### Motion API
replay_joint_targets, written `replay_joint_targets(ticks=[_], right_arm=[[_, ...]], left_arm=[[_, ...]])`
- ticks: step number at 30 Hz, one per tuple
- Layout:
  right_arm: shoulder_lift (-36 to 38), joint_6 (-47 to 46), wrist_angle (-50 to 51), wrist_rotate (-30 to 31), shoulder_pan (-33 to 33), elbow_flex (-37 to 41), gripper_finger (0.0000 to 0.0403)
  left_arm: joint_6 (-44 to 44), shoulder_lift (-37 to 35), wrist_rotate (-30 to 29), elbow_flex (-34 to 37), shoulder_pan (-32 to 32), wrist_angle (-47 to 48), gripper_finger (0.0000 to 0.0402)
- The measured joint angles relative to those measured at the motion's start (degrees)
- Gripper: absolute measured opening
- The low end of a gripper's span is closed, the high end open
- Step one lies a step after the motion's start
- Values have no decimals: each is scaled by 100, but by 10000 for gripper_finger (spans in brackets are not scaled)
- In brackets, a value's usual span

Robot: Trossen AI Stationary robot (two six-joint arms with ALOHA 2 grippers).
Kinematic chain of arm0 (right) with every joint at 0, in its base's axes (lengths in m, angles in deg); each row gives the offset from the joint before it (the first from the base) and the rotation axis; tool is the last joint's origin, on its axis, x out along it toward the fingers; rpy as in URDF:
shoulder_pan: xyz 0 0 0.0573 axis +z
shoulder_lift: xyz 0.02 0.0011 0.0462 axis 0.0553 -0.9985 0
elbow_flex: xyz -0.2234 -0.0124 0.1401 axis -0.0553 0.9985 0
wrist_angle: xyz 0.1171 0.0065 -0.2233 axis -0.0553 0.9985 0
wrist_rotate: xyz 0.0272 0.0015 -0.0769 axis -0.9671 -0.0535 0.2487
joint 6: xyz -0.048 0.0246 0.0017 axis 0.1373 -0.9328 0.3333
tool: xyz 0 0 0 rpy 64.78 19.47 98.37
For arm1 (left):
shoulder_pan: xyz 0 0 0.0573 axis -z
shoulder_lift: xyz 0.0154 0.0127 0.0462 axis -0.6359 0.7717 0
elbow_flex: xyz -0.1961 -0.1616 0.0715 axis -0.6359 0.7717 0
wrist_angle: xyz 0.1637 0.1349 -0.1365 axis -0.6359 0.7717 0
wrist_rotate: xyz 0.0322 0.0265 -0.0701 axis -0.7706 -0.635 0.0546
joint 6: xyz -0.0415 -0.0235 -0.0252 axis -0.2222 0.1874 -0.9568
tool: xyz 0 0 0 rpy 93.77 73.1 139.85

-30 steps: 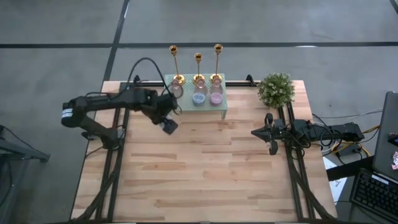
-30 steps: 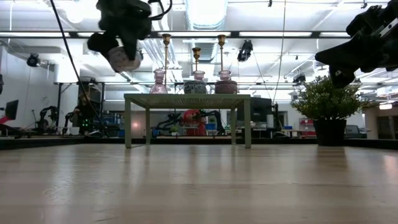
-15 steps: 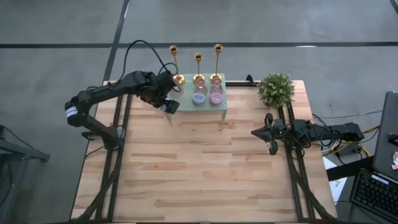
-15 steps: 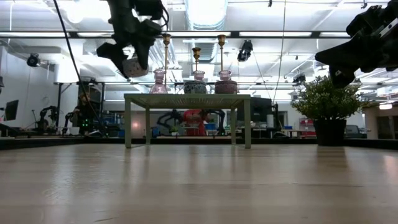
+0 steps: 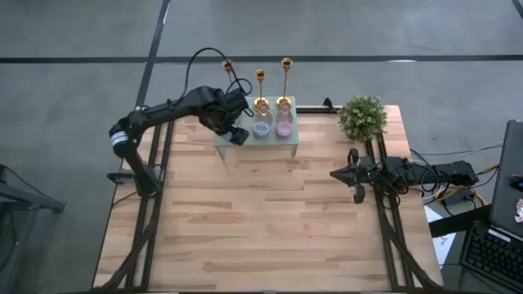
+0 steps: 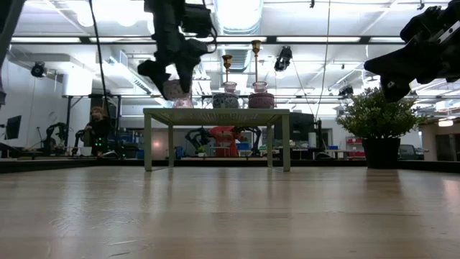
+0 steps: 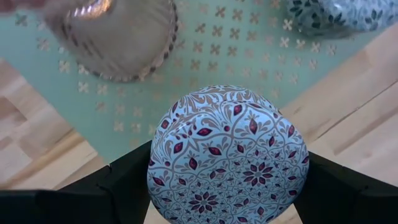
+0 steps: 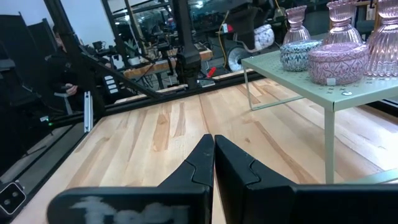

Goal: Pick & Place candle stick holders
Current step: Put the red scented candle on the shelf

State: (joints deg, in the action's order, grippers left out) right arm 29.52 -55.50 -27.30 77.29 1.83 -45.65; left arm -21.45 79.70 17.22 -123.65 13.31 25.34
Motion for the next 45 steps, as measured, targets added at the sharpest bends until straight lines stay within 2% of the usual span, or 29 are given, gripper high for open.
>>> replay_joint_targets(ticks=[11, 18, 45], right_arm=[[-1, 0, 0, 2, -2, 0, 8], [0, 0, 0, 2, -2, 0, 8], [0, 0, 0, 2, -2, 0, 8]], left_arm=[[19, 481, -231, -189, 0, 110, 312], [8, 501, -487, -177, -6, 99, 312], [275, 521, -501, -166, -115, -140, 312]])
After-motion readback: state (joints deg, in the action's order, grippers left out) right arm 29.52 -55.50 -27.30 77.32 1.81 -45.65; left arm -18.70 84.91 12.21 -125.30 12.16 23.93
